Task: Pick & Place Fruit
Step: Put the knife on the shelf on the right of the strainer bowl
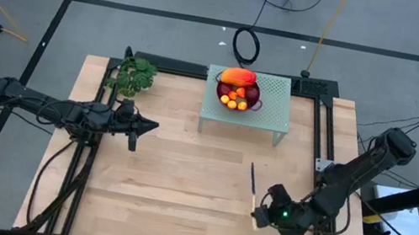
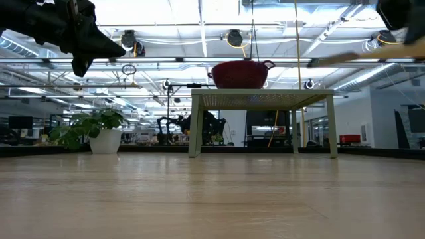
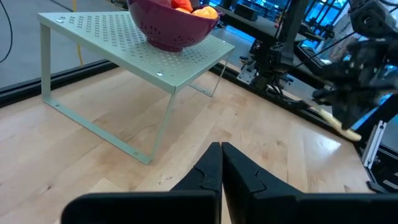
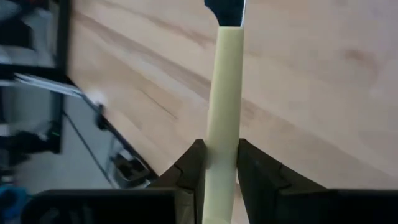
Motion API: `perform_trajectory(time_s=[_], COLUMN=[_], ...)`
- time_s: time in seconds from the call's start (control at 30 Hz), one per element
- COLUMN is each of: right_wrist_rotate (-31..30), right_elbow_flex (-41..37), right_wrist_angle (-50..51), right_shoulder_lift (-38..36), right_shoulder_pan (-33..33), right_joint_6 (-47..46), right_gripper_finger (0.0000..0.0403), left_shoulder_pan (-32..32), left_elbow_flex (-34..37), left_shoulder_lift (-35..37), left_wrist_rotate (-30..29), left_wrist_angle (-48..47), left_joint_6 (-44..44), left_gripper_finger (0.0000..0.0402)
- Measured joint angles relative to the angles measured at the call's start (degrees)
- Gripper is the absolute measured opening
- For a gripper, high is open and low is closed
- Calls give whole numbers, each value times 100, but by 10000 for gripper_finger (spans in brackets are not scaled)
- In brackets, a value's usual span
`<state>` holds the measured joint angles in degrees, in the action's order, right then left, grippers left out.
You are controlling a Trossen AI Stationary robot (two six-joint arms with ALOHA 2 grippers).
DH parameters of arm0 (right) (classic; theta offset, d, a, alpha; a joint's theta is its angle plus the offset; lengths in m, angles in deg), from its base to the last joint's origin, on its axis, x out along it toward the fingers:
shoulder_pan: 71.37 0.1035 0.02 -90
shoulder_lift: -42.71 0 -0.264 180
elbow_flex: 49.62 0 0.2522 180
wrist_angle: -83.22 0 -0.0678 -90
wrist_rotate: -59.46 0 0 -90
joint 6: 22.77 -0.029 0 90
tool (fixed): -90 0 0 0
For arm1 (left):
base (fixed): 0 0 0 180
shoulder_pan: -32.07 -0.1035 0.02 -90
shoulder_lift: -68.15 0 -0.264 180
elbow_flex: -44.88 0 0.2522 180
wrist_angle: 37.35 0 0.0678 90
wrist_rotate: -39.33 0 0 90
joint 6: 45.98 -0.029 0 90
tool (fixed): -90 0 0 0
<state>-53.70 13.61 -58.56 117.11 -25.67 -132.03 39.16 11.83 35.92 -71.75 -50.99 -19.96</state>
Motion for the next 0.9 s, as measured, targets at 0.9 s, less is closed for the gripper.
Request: perform_trajectory(time_s=[0.9], right_wrist_rotate=[-395], right_elbow_flex=[2], right_wrist_angle=[1499], right_shoulder_lift=[-2421], right_shoulder_pan=[-1705], right_joint_6=[2039], right_gripper_finger=[62], left_shoulder_pan=[1], left_elbow_flex=[0], left_shoulder_lift=[0], left_wrist_rotate=[6], left_wrist_angle=[7], left_joint_6=[133], left_gripper_finger=[21])
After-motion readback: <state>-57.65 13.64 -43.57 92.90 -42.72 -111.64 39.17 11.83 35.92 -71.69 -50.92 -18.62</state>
